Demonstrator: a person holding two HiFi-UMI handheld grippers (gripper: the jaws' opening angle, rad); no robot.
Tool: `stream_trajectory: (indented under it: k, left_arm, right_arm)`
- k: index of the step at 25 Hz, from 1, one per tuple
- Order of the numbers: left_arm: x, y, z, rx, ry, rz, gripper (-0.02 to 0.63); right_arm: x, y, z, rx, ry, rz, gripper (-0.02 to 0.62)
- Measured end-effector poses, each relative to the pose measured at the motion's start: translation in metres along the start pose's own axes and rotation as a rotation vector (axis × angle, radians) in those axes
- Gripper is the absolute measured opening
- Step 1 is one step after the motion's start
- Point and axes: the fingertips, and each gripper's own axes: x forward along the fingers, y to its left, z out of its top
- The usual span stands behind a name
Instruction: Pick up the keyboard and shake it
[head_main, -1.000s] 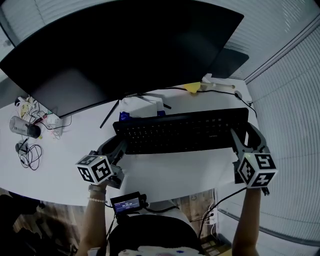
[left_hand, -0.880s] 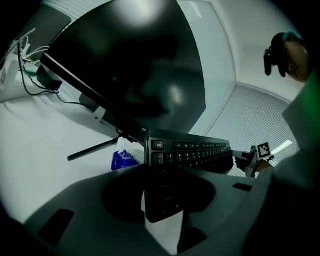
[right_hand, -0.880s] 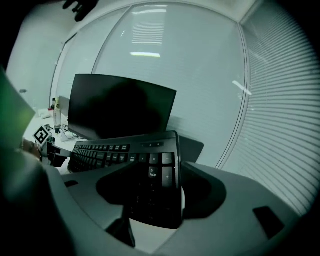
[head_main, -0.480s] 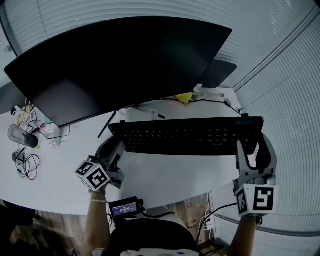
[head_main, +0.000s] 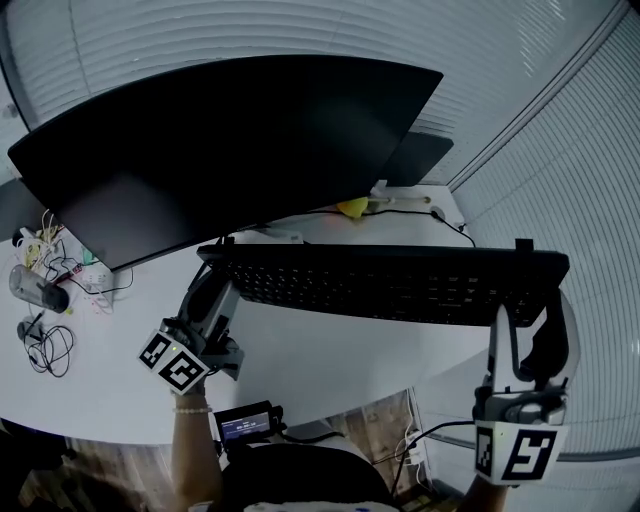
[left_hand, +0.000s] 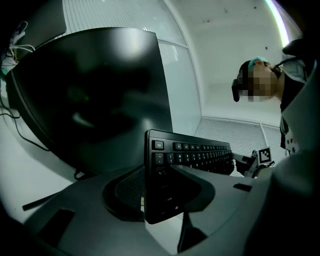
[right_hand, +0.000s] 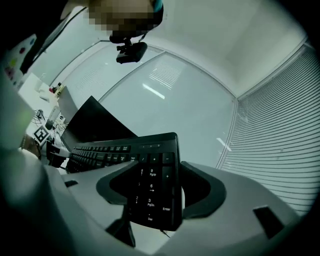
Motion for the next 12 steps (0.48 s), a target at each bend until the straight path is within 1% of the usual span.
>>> stream_trajectory:
  k: [3,5,9,12]
  left_arm:
    - [0.003,-0.006,0.018,0.018,-0.042,-0.023,0.15]
    - [0.003,-0.008,0.023,0.026,-0.05,-0.028,0.15]
    - [0.001,-0.01,0.026,0.028,-0.042,-0.026,0.15]
    - [0.0,-0.007,0.023,0.03,-0.015,-0.013,0.15]
  right_arm:
    - [-0.005,-0.003,0.015,-0.008,-0.033,-0.019,0.276]
    - [-0.007,-0.004,0.02,-0.006,-0.041,-0.026,0.276]
    - [-0.009,-0.004,0.022,-0.003,-0.043,-0.03,0.276]
    - [-0.005,-0.004,0.015,0.01,-0.026,-0.02,0.276]
